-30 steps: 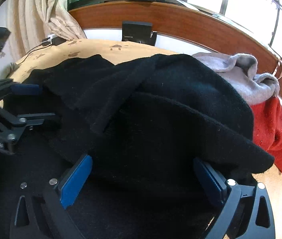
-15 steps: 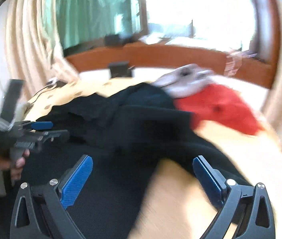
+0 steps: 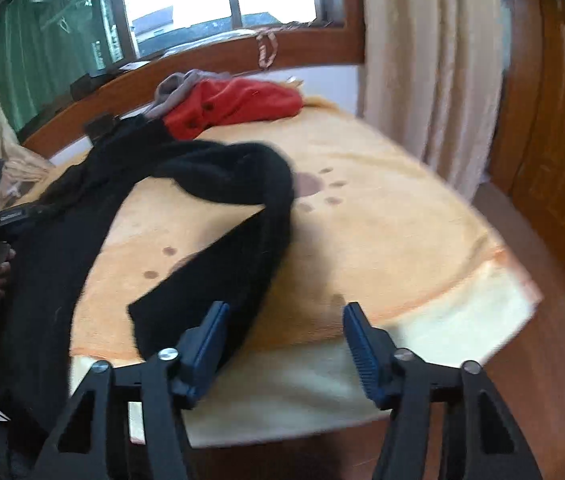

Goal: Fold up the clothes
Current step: 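Grasp the black garment sleeve with the right gripper and lift it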

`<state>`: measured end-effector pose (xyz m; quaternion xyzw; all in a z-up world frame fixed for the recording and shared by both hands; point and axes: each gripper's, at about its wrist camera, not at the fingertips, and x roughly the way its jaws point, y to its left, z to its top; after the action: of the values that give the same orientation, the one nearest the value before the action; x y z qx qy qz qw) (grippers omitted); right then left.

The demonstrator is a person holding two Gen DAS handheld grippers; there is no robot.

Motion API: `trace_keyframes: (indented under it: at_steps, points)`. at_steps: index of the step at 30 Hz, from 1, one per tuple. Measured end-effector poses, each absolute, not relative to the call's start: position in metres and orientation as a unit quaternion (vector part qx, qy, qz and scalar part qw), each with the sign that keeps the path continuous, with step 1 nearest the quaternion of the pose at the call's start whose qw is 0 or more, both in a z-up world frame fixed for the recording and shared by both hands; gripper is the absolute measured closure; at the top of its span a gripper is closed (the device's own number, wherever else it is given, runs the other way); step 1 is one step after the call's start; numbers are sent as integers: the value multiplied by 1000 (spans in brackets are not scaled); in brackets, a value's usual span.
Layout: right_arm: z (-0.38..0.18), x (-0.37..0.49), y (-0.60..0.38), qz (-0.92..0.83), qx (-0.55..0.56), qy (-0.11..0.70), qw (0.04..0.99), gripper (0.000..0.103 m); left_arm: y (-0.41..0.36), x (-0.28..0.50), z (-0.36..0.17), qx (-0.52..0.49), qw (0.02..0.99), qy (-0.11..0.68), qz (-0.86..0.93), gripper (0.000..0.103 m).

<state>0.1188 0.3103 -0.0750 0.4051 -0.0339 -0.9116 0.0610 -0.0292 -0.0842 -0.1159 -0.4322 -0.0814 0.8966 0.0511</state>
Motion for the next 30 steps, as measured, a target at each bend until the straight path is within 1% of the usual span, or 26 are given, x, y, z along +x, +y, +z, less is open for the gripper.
trace_keyframes:
  at_steps: [1, 2, 3, 4, 6, 9, 12, 15, 18, 20, 23, 27, 30]
  points:
    - [-75, 117, 306, -912, 404, -28, 64, 56, -86, -28, -116, -432, 52, -84, 897, 0]
    - [-76, 115, 302, -913, 403, -21, 66, 77, -88, -28, -116, -430, 53, -88, 897, 0]
    - [-74, 111, 301, -912, 402, -33, 77, 92, -90, -27, -116, -429, 55, -94, 897, 0]
    - [-72, 108, 305, -911, 399, -57, 90, 97, -92, -27, -116, -427, 57, -99, 897, 0]
    - [-67, 101, 315, -907, 390, -109, 116, 97, -92, -27, -117, -427, 58, -102, 897, 0]
    - [-45, 95, 344, -900, 339, -221, 163, 97, -91, -28, -117, -428, 56, -98, 897, 0]
    - [-8, 103, 395, -895, 243, -325, 185, 97, -91, -28, -117, -427, 57, -98, 897, 0]
    - [18, 108, 434, -883, 170, -388, 202, 97, -92, -28, -116, -427, 57, -100, 897, 0]
    - [27, 110, 451, -869, 135, -422, 221, 97, -91, -28, -116, -428, 55, -97, 897, 0]
    - [27, 107, 451, -864, 131, -428, 229, 97, -90, -29, -117, -429, 53, -93, 897, 0]
    - [17, 99, 447, -857, 149, -436, 233, 97, -89, -29, -117, -430, 51, -89, 897, 0]
    - [-10, 80, 440, -827, 186, -478, 229, 97, -90, -28, -116, -431, 54, -93, 896, 0]
    - [-17, 59, 427, -805, 200, -505, 237, 97, -94, -26, -113, -434, 65, -110, 892, 0]
